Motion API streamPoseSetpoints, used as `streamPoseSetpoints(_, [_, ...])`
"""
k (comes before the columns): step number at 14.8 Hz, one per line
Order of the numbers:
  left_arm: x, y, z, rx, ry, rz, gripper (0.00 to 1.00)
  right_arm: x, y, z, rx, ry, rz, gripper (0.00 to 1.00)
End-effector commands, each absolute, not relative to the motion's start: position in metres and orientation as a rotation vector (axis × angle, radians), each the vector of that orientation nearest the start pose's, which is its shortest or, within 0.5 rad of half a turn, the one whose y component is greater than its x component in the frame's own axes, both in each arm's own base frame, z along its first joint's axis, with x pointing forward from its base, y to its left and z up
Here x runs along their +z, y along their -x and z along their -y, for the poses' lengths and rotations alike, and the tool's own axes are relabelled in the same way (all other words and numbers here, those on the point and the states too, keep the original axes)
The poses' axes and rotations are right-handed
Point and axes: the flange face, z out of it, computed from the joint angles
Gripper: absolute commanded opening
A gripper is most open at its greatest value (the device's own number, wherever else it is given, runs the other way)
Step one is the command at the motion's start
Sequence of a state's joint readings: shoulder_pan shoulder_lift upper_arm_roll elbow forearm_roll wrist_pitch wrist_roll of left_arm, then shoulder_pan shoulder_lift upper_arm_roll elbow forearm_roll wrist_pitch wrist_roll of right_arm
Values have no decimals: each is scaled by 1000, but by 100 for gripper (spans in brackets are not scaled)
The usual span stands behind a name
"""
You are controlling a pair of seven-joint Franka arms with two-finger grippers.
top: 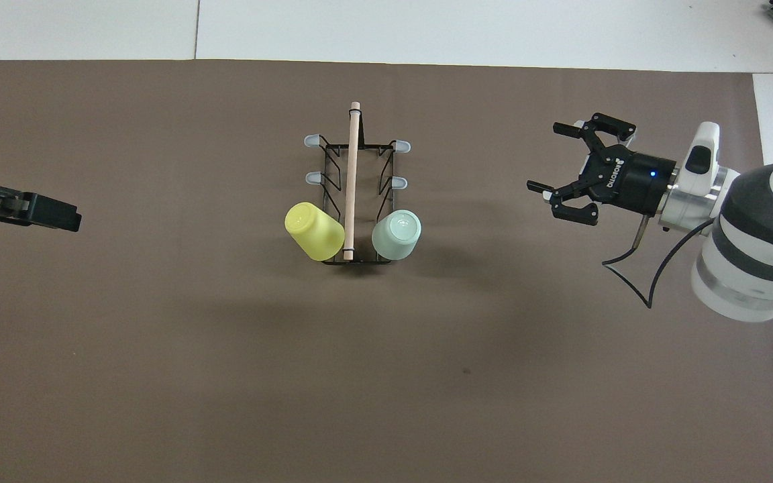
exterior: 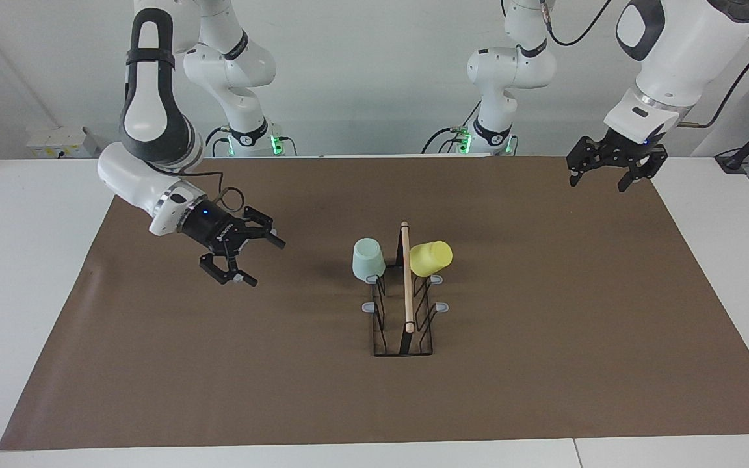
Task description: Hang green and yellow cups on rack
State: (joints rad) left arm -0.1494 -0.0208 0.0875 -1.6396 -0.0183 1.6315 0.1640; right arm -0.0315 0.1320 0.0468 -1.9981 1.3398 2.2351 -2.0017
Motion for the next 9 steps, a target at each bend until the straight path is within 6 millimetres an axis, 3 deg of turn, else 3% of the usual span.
streamPoseSetpoints(1, [617, -550, 31, -21, 3117, -387, 100, 440, -615, -19, -1141, 2127, 1368, 100])
streamPoseSetpoints(3, [619, -551, 31, -26, 3116, -389, 100, 455, -615, -15, -1093, 2255, 1386, 100])
streamPoseSetpoints(9, [616, -546, 31, -17, 3122, -378, 100, 471, -619, -13, -867, 2599, 1259, 100])
